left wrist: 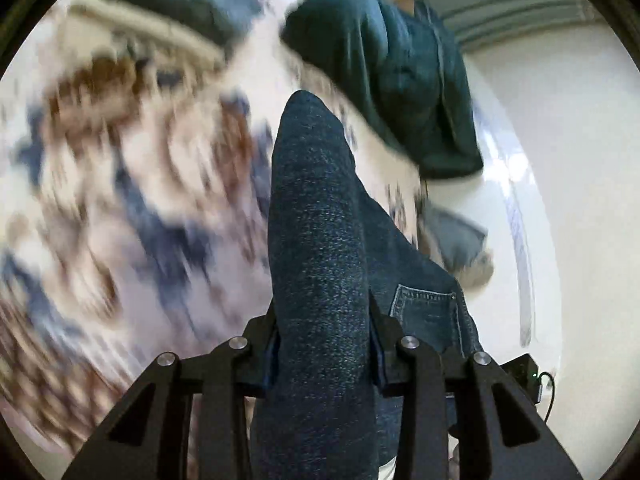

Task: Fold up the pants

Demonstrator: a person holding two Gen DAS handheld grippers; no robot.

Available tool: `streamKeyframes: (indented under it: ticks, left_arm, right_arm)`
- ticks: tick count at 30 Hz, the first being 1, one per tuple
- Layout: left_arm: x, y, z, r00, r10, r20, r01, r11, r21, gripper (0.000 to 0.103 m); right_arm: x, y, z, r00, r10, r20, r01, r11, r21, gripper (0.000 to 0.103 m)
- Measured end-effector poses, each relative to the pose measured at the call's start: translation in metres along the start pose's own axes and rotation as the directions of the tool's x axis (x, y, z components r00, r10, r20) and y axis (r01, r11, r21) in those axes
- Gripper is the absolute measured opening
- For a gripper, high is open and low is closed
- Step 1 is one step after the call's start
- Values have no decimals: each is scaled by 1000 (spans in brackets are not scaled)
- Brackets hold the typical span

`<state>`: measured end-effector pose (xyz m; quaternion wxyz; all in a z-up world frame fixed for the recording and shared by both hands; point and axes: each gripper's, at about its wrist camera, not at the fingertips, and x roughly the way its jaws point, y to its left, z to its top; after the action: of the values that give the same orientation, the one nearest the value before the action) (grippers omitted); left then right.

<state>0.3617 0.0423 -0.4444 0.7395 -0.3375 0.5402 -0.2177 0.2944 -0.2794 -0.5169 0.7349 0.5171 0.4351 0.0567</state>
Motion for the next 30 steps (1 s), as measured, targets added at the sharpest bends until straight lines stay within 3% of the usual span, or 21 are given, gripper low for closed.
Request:
streamKeyframes:
  ticks: [3,10,15,17,19,20,22,24,27,30]
  left_arm:
    - [-26,18,74,999,12,49,-12,1000,11,32]
    - [-73,80,288,982,64,177,-74,996,50,32]
    - [-66,142,393,975,106,197,-115,993,36,32]
    - [-57,167,413,975,130,181,-136,991,21,32]
    - [-46,199,425,968,207,144,-208,978,-7,36]
    - [-38,220,428,957,272,105,-271,962,-26,37]
    - [-34,241,422,952,296,85,-294,955,-30,67]
    - [-38,246,410,951,288,110,-291,957,6,79]
    - [-40,238,393,937,320,144,-334,938,89,79]
    - [-41,242,394,930,331,162,-346,935,78,79]
  right_arm:
    - [75,55,18,999,49,-4,-49,999,-15,43]
    - [274,164,78,989,144,-39,-146,987,-61,42]
    - [389,186,108,986,137,-95,-143,988,-65,43]
    - [421,178,108,984,85,-159,-95,994,-58,48]
    - [448,164,113,977,-16,-213,4,998,-55,57]
    - [450,158,112,974,-18,-227,4,998,-65,58]
    - [438,155,111,976,-48,-213,24,993,-113,60]
    - [428,158,119,977,-121,-178,93,983,-156,63]
    - [409,152,128,966,-233,-108,212,961,-178,64]
    - [423,161,161,955,-281,-98,259,947,-190,65]
